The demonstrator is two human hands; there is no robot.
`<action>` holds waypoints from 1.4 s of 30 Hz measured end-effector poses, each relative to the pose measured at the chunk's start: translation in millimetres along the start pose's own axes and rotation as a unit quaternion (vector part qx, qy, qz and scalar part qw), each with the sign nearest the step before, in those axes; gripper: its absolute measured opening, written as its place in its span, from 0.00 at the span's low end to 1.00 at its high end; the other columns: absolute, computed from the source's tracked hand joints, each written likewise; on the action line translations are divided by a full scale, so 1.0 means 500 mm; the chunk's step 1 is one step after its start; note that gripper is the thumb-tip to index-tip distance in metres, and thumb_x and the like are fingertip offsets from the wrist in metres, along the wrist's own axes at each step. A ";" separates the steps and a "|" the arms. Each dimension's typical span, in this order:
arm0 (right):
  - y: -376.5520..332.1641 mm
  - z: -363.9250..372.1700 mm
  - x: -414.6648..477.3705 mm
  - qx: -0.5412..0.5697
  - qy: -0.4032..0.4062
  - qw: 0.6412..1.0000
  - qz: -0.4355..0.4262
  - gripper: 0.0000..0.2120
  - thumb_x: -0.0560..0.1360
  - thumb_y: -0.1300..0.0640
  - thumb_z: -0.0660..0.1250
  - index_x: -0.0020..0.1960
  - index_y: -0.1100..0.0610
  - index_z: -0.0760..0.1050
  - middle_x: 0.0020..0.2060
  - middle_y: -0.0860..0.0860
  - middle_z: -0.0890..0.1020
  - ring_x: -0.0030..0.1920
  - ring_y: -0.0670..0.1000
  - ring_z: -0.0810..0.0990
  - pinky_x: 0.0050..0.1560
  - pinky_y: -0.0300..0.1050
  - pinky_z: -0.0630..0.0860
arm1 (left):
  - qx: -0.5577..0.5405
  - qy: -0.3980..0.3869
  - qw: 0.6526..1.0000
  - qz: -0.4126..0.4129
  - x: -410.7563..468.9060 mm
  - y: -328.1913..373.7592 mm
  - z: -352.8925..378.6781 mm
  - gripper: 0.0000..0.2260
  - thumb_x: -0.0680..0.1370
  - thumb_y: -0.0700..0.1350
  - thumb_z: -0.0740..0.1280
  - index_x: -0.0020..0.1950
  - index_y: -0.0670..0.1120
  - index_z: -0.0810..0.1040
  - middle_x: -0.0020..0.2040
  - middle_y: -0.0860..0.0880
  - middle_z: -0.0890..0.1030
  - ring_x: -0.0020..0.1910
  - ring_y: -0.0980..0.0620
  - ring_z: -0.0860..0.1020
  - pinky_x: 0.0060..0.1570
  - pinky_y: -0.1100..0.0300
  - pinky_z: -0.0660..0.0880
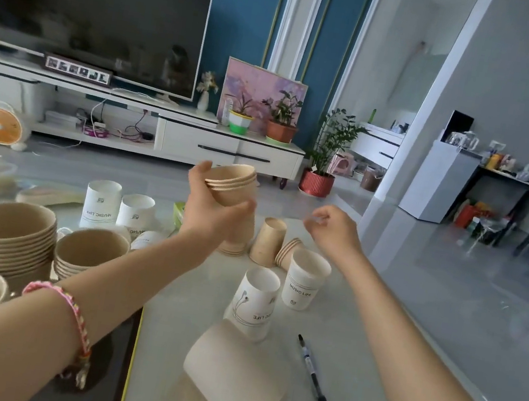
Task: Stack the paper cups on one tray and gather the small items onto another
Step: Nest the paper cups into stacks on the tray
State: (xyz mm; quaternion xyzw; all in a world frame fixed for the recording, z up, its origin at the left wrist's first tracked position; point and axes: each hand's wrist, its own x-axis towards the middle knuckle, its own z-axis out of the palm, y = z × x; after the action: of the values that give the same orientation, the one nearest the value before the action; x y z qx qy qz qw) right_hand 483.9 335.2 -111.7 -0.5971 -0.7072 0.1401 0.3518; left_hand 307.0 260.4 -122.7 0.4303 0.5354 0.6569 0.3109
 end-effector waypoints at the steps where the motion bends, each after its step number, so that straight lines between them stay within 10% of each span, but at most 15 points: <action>1: 0.010 0.015 0.037 -0.065 -0.020 0.998 -0.011 0.15 0.76 0.58 0.64 0.61 0.60 0.73 0.59 0.55 0.77 0.59 0.54 0.75 0.58 0.45 0.70 | 0.052 0.000 0.998 0.043 0.012 -0.003 -0.002 0.38 0.69 0.42 0.73 0.72 0.55 0.55 0.64 0.47 0.69 0.58 0.47 0.73 0.57 0.51 0.74; 11: 0.060 0.157 0.197 -0.297 -0.302 0.901 0.098 0.23 0.64 0.49 0.74 0.56 0.56 0.76 0.55 0.52 0.79 0.52 0.53 0.78 0.54 0.45 0.75 | 0.266 -0.087 0.954 0.105 0.064 -0.070 0.024 0.39 0.69 0.45 0.72 0.74 0.54 0.53 0.66 0.46 0.66 0.63 0.46 0.69 0.60 0.56 0.67; 16: 0.051 0.117 0.168 -0.329 -0.178 0.926 0.040 0.13 0.65 0.49 0.72 0.40 0.56 0.73 0.46 0.53 0.75 0.46 0.55 0.76 0.42 0.42 0.73 | 0.279 -0.099 0.950 0.099 0.057 -0.070 0.013 0.40 0.69 0.45 0.72 0.74 0.54 0.51 0.65 0.45 0.66 0.64 0.45 0.68 0.60 0.55 0.66; 21: -0.044 -0.016 0.100 0.061 0.122 0.989 -0.057 0.17 0.70 0.48 0.71 0.53 0.57 0.77 0.52 0.52 0.76 0.48 0.49 0.74 0.48 0.43 0.70 | 0.265 -0.104 0.956 0.076 0.035 -0.049 -0.014 0.41 0.69 0.43 0.73 0.74 0.55 0.52 0.65 0.45 0.66 0.63 0.45 0.68 0.60 0.52 0.71; 25: -0.161 -0.045 0.002 0.353 0.024 0.931 -0.087 0.07 0.72 0.47 0.69 0.46 0.49 0.78 0.44 0.45 0.77 0.48 0.46 0.75 0.54 0.52 0.76 | 0.253 -0.108 0.958 0.079 0.003 -0.018 -0.029 0.41 0.69 0.43 0.73 0.74 0.54 0.52 0.64 0.44 0.67 0.62 0.45 0.69 0.56 0.58 0.67; 32: -0.209 0.046 -0.105 0.199 -0.098 0.963 -0.154 0.16 0.77 0.51 0.63 0.63 0.53 0.76 0.58 0.48 0.77 0.60 0.45 0.74 0.61 0.37 0.70 | 0.229 -0.102 0.964 0.088 -0.028 0.003 -0.057 0.46 0.69 0.46 0.73 0.76 0.57 0.43 0.63 0.45 0.69 0.59 0.47 0.72 0.51 0.60 0.69; 37: -0.188 0.069 -0.096 0.152 -0.247 0.948 -0.128 0.32 0.76 0.34 0.50 0.70 0.55 0.67 0.67 0.45 0.70 0.70 0.45 0.66 0.71 0.35 0.59 | 0.281 -0.099 0.952 0.076 -0.017 -0.017 -0.085 0.47 0.69 0.45 0.73 0.74 0.60 0.42 0.60 0.44 0.70 0.56 0.44 0.74 0.49 0.59 0.68; 42: -0.099 0.070 0.056 -0.037 -0.067 0.997 -0.008 0.21 0.79 0.51 0.58 0.68 0.60 0.67 0.66 0.56 0.73 0.66 0.57 0.71 0.64 0.47 0.68 | 0.307 -0.076 0.949 0.016 0.001 -0.041 -0.077 0.41 0.69 0.46 0.71 0.73 0.58 0.48 0.62 0.44 0.68 0.52 0.45 0.74 0.44 0.59 0.68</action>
State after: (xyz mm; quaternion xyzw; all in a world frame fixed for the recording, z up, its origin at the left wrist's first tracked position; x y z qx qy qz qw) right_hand 422.4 357.2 -96.9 -0.5934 -0.7385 0.1507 0.2825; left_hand 271.4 248.9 -144.5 0.5623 0.6785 0.4314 0.1930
